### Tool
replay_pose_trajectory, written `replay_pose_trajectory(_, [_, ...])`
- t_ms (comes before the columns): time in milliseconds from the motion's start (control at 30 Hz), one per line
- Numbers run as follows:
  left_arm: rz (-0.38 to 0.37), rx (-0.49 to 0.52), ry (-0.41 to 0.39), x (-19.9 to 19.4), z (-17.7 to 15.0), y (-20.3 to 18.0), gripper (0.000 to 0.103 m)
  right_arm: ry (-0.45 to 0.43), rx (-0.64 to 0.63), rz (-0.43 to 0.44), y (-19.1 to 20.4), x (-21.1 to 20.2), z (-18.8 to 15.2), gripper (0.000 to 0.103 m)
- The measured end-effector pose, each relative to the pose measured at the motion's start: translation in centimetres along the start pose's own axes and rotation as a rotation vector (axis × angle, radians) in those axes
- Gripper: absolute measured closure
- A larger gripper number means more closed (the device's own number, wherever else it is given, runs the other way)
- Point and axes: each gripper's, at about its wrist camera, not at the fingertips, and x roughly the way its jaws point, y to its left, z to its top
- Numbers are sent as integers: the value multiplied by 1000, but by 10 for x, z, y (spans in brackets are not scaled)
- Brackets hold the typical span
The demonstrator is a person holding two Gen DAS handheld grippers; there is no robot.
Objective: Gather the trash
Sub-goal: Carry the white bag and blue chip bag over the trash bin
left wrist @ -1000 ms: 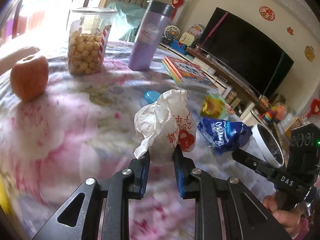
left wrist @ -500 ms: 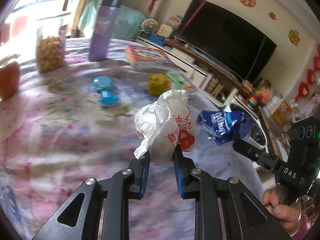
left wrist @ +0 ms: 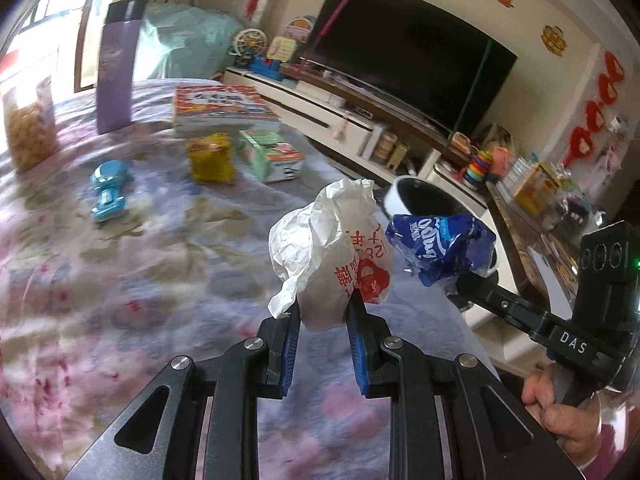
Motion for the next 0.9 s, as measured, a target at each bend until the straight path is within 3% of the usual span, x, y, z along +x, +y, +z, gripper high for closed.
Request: replay_pose_trajectory(900, [-51,121,30,52,30,-70,82,-112,68,-76,-59,-50,22,97])
